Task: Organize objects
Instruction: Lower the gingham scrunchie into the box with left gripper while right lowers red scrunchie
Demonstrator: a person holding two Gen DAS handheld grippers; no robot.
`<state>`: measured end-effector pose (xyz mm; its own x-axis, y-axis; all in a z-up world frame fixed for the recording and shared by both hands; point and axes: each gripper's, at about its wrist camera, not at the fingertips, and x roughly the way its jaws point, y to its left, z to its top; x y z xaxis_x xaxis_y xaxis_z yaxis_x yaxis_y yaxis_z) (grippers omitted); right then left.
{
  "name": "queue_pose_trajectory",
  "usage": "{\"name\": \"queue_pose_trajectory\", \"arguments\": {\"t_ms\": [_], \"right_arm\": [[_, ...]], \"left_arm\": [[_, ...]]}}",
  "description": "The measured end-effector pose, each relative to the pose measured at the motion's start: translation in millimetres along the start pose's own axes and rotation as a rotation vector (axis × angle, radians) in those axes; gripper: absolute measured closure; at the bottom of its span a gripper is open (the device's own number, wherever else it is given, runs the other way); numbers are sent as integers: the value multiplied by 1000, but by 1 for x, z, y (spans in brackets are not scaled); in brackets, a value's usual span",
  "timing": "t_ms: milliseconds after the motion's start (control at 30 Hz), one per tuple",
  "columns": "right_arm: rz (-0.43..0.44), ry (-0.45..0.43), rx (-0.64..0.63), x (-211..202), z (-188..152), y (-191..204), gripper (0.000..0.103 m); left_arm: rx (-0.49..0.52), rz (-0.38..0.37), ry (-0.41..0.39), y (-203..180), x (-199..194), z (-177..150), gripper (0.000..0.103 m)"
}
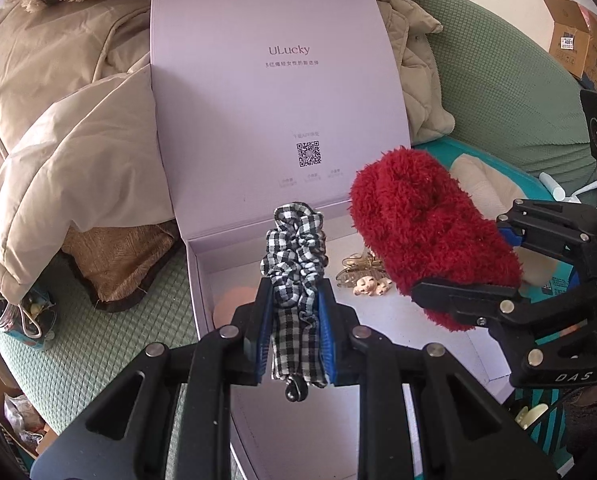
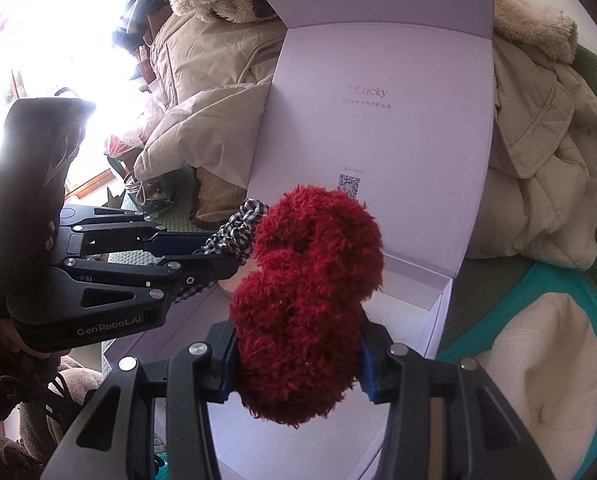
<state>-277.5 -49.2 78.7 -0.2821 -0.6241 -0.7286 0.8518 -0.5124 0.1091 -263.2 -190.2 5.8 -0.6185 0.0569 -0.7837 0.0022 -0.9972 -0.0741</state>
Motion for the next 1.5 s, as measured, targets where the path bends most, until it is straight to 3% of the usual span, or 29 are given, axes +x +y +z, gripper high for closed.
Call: {"name": "queue_pose_trajectory", "arguments": {"t_ms": [433, 1000, 1200, 1333, 1500], "right_arm": [[-19, 68, 15, 33, 4, -11, 56], [-51, 127, 36, 56, 5, -16, 54], [-70, 138, 32, 55, 6, -14, 48], [-85, 139, 32, 51, 7, -14, 47], [-107, 133, 28, 42, 8, -13, 41]], "left_arm": [[40, 43, 48, 2, 41, 12, 83], [-10, 24, 97, 8, 77, 17, 83], [7, 75, 128, 1, 79, 16, 74], [2, 97, 107, -3, 71, 17, 64], [14, 125, 86, -12, 59, 20, 60]]}}
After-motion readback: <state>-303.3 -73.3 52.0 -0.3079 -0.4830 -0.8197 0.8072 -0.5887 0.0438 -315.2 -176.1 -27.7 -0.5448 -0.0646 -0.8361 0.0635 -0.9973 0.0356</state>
